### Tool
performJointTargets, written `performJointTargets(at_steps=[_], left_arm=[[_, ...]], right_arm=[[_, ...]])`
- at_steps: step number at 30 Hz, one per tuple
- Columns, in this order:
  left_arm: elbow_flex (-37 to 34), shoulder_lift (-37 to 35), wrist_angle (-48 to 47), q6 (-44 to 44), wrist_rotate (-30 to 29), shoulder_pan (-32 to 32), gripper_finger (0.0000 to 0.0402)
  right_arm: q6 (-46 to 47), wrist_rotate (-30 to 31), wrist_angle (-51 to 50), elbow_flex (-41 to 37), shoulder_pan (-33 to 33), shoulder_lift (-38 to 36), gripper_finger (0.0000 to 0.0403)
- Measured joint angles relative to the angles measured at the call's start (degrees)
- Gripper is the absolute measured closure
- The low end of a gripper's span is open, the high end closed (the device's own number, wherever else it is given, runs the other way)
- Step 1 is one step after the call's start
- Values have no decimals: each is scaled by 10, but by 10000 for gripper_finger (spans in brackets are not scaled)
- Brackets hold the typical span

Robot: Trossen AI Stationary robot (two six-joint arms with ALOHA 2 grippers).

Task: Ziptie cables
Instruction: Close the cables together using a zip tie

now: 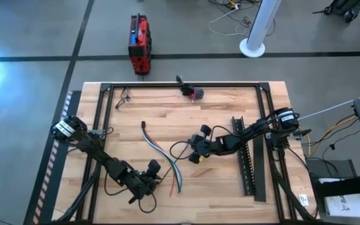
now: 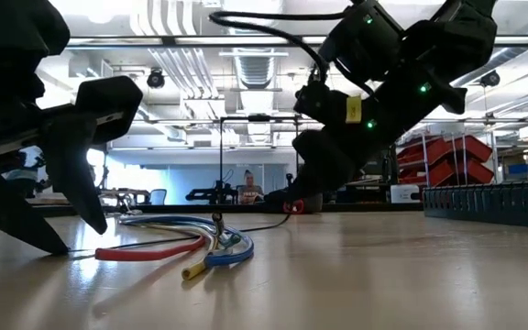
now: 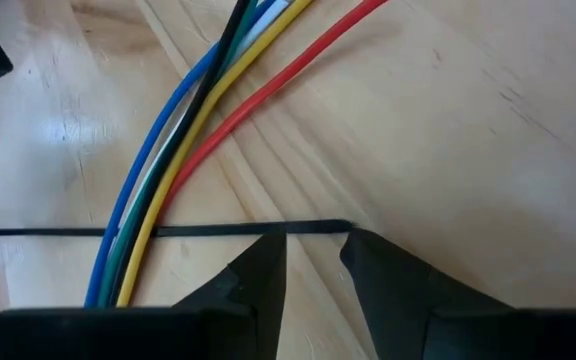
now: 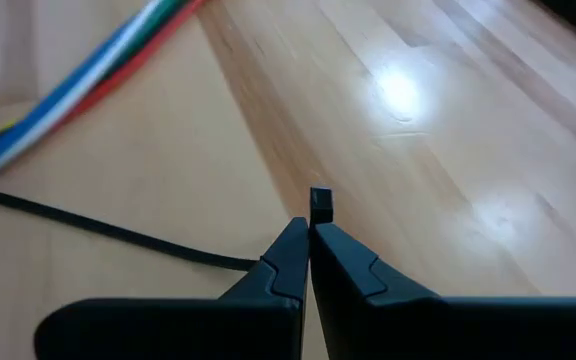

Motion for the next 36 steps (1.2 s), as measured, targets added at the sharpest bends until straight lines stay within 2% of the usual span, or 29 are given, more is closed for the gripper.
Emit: performJointTargets(at_steps=[7, 20, 26, 36], left_arm=[[0, 0, -1, -17, 0, 0, 302], [0, -28, -20, -12, -10, -1, 278], [-2, -21, -16, 28, -22, 6, 275], [-6, 14, 43, 80, -33, 19, 293]], right_arm=[[6, 16, -33, 0, 0, -19, 403], [13, 16, -34, 0, 0, -37, 403], [21, 6, -14, 0, 0, -24, 403], [25, -14, 19, 0, 0, 4, 403]])
